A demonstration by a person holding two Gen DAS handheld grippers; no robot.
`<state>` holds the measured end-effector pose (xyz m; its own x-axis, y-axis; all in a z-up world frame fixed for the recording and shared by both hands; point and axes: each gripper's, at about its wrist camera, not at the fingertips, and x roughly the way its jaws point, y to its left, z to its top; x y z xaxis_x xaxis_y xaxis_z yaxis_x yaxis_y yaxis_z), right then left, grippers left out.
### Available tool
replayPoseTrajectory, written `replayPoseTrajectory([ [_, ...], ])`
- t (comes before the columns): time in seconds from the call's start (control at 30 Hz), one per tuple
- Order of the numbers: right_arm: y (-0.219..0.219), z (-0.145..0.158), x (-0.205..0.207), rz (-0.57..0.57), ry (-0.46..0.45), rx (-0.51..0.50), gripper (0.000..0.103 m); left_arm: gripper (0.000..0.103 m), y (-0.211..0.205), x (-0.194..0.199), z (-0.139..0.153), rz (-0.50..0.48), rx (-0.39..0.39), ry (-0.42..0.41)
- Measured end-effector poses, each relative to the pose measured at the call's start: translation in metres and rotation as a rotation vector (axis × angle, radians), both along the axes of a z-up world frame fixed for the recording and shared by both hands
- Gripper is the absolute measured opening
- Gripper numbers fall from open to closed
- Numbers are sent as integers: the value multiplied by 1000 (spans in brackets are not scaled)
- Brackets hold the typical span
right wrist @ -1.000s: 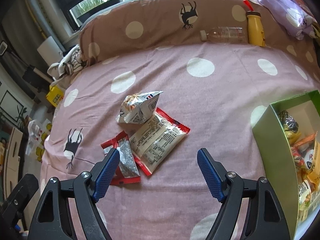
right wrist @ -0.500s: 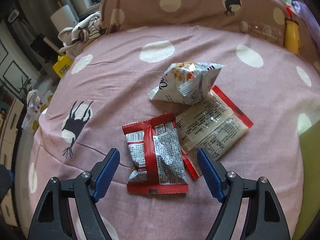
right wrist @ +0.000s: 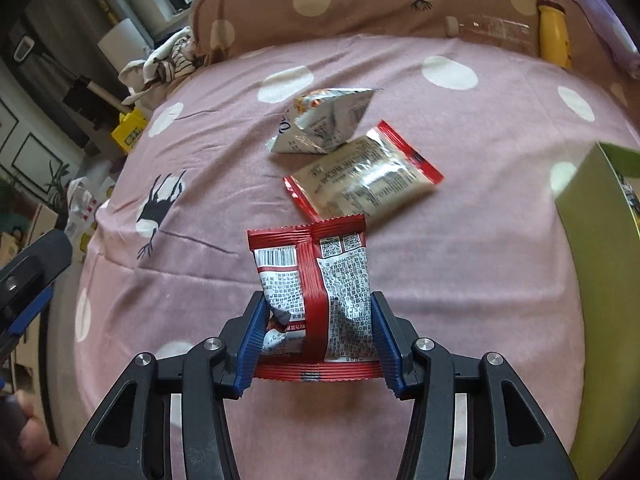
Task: Organize snacks
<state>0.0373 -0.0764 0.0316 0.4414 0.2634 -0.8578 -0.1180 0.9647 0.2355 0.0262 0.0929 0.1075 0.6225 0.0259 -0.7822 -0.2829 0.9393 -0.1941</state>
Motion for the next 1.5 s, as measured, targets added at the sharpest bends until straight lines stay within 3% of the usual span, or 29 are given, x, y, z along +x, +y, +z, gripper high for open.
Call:
replayPoseTrajectory([
  [0.17, -36, -1, -33, -50, 33, 3, 52, 102, -25, 1, -5, -78, -1, 33],
  [0.33, -65, -4, -37, -137, 38, 16, 58, 101, -43, 4, -23, -107, -15, 124],
  [0.47, -89, 8, -41, -189, 2, 112, 66, 92, -57, 4, -30, -185, -59, 155],
  [0.57, -106, 12, -46, -227, -29, 182, 66, 83, -73, 2, -33, -271, -94, 168],
  [0.67, -114, 9, -45, -228, -20, 267, 66, 72, -92, 0, -40, -374, -160, 197],
  [0.83, -113, -3, -39, -190, 21, 352, 66, 64, -120, -1, -54, -499, -249, 244],
  [1.03, -106, -30, -26, -167, 125, 381, 66, 52, -138, -1, -67, -532, -262, 280],
  [1.23, -109, -36, -23, -165, 121, 399, 66, 52, -139, 2, -77, -560, -381, 316],
  [1.5, -118, -41, -22, -171, 146, 465, 55, 32, -148, 1, -78, -569, -321, 294],
])
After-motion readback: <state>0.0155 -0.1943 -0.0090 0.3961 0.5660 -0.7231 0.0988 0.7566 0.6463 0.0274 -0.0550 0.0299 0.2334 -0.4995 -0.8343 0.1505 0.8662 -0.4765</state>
